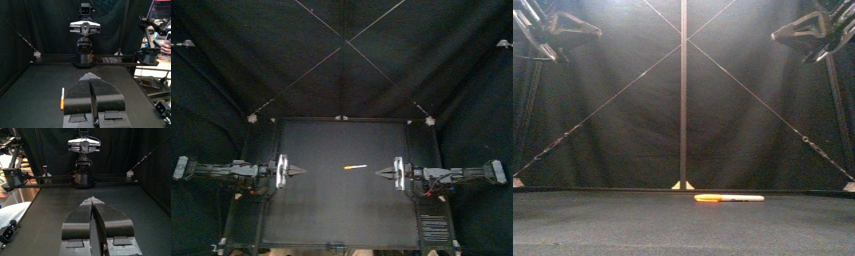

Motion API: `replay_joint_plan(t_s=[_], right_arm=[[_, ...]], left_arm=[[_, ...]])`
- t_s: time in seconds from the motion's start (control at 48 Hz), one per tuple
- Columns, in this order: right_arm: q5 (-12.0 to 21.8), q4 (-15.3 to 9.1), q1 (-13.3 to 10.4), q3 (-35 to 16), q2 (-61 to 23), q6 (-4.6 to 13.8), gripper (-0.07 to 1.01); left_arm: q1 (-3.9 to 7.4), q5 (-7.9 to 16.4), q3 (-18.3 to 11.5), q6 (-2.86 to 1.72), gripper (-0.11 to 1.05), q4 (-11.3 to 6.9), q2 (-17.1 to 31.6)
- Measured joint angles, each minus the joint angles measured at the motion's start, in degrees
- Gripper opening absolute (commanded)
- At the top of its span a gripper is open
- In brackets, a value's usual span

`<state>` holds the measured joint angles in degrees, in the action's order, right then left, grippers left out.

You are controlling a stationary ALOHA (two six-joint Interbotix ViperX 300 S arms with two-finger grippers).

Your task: Uncap the pen

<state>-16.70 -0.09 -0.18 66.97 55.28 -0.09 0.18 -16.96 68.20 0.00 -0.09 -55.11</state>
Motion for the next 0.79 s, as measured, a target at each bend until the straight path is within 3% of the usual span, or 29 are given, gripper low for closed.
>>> replay_joint_plan(t_s=[0.125, 0.208, 0.396, 0.542, 0.625, 0.792], right_arm=[[1.0, -0.9, -3.4, 0.6, -2.1, -0.09, -0.03], [2.9, -1.9, -7.2, 0.6, -5.4, 0.00, -0.02], [7.9, -6.1, -14.3, -0.8, -15.9, 0.00, -0.02], [9.6, -9.6, -15.6, -3.3, -23.0, -0.18, -0.01], [9.9, -11.8, -15.6, -4.8, -27.2, -0.18, 0.01], [10.0, -12.9, -15.6, -7.4, -34.6, 0.35, 0.11]], left_arm=[[-0.26, -0.3, 0.4, -0.09, -0.05, -0.35, 0.4], [-0.35, -0.6, 0.5, -0.09, -0.02, -0.88, 1.1], [-0.62, -1.7, 0.4, -0.09, 0.00, -1.05, 6.2], [-0.62, -1.8, 0.2, -0.09, 0.01, -1.05, 12.0], [-0.62, -1.8, -0.3, 0.18, 0.01, -1.05, 14.9], [-0.70, -2.5, -1.6, 0.18, 0.01, -0.97, 20.0]])
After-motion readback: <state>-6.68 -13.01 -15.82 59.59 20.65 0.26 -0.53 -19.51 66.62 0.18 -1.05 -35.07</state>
